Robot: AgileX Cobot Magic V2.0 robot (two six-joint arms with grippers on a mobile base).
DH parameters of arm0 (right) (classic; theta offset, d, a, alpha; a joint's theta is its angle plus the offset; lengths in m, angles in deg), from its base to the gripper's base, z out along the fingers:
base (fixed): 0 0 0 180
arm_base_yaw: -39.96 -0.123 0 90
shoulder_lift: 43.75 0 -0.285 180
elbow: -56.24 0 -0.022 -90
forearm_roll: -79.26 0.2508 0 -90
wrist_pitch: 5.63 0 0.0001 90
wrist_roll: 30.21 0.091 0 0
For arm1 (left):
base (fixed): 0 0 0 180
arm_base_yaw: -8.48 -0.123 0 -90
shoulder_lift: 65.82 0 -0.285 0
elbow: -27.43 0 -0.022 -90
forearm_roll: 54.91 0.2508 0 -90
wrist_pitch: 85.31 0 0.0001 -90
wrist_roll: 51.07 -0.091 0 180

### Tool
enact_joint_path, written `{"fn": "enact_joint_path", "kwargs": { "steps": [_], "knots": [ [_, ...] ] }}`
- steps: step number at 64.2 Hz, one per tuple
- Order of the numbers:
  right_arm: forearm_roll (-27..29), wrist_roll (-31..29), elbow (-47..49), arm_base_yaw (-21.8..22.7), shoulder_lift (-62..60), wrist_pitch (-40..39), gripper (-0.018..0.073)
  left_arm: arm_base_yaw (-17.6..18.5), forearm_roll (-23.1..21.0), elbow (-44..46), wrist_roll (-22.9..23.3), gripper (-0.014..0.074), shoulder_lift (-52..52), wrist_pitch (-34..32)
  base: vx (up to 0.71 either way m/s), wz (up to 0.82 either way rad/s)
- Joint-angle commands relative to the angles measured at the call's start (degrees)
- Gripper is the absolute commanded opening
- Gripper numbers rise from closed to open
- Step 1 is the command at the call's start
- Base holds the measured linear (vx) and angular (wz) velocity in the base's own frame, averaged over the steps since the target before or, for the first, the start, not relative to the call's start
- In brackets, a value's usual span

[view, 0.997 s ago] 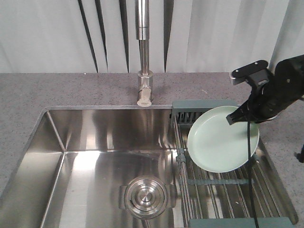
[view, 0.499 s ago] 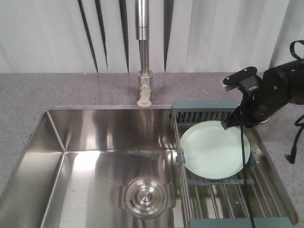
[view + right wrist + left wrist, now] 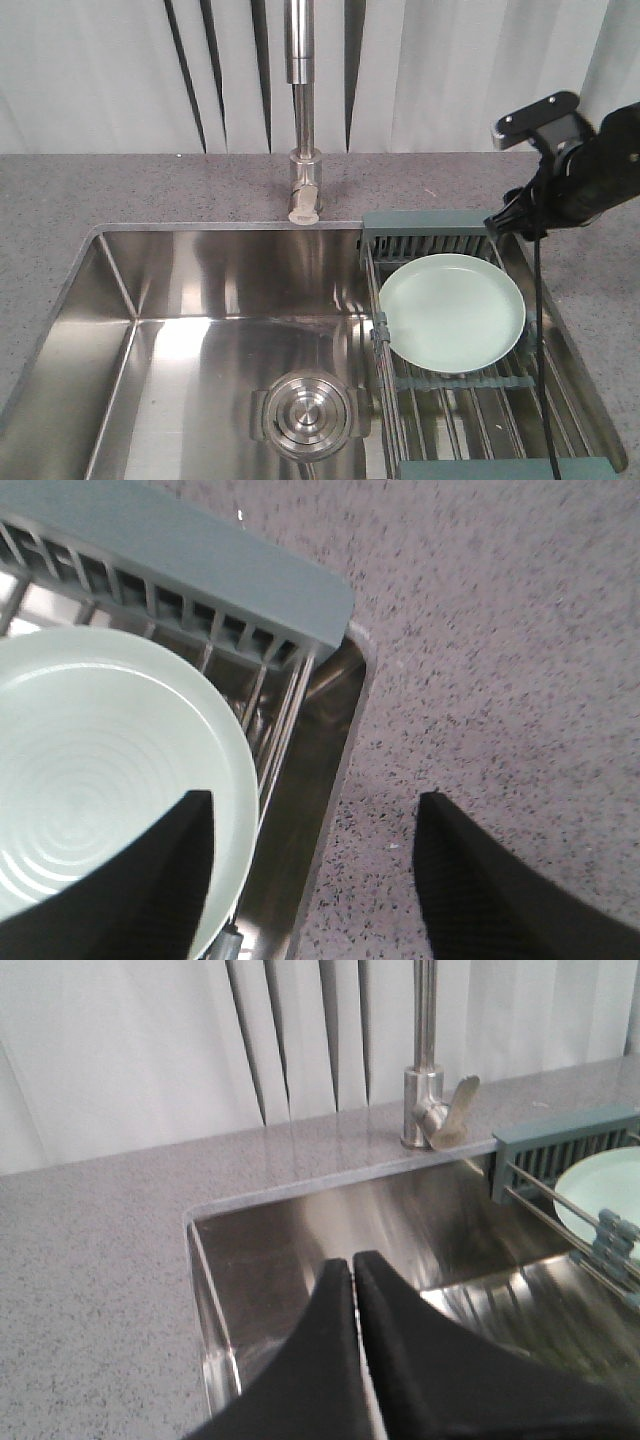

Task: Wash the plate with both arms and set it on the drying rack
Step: 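Lower the plate onto the drying rack with the right gripper, then open the right gripper and release the plate on the rack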

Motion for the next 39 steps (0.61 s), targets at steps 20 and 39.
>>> {"fn": "enact_joint_path", "kwargs": {
  "steps": [20,39],
  "knots": [
    [35.51,-30.02,-9.49,0.04,-30.66,-1.15,-0.0008,0.08,-7.89,0.57,0.49,-0.0006,-1.14,-11.28,0.00,0.00],
    [48.70,-42.07,-38.80,0.10,-54.17,-9.62,-0.0007,0.08,-16.21,-7.37,0.16,-0.0006,-1.14,-16.28,0.00,0.00]
  ]
}}
